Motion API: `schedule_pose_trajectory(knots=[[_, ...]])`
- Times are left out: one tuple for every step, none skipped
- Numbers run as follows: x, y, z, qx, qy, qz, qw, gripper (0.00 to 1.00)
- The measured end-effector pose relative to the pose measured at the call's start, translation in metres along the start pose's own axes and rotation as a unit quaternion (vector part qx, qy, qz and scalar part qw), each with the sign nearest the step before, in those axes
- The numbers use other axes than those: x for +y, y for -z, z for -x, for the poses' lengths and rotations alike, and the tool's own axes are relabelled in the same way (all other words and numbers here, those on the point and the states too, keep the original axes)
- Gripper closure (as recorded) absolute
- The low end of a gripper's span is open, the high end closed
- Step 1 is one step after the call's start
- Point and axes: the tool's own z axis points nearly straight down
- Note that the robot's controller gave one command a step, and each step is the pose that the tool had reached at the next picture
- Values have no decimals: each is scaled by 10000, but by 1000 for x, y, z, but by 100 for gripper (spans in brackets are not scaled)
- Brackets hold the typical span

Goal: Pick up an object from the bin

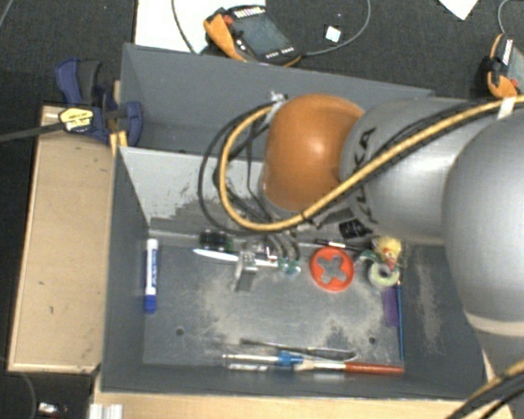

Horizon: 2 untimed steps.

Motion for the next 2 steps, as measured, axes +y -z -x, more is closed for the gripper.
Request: schedule_pose_trajectory(knots=[[-1,4,2,-38,-29,5,10000,0],[-19,-58,5,-31,-925,9,9957,0]])
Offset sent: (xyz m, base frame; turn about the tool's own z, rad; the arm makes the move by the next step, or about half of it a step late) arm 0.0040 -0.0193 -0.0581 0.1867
